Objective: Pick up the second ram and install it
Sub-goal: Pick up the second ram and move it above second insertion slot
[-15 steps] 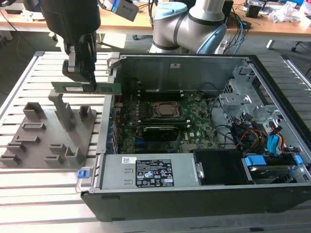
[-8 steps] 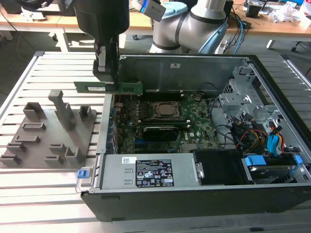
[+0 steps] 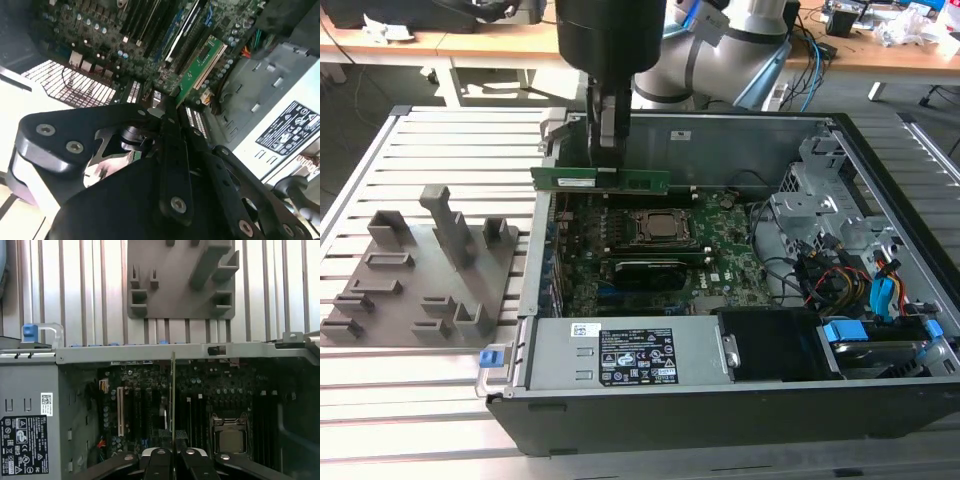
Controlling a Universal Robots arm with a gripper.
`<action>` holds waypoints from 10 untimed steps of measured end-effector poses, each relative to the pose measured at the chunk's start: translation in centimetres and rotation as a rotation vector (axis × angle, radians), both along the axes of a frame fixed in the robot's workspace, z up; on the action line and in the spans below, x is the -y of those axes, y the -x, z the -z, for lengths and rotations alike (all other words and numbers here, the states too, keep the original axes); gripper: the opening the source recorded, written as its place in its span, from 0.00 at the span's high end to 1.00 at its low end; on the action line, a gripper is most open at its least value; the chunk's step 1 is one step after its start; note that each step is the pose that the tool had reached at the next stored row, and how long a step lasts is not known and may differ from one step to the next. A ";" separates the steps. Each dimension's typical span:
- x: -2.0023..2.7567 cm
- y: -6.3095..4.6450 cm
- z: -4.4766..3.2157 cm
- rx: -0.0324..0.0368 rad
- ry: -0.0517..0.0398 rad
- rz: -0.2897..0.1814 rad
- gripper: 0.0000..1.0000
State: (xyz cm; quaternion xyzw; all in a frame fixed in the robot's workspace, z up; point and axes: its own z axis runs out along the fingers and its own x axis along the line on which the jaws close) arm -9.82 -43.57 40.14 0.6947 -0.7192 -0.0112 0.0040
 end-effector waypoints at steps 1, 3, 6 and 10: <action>-0.01 -0.7 0.00 -0.0002 0.0001 0.000 0.86; -0.02 -1.4 0.00 -0.0003 0.0001 0.000 0.86; -0.05 -3.6 0.00 -0.0008 0.0000 0.000 0.86; -0.13 -6.3 0.00 -0.0014 0.0000 0.000 0.86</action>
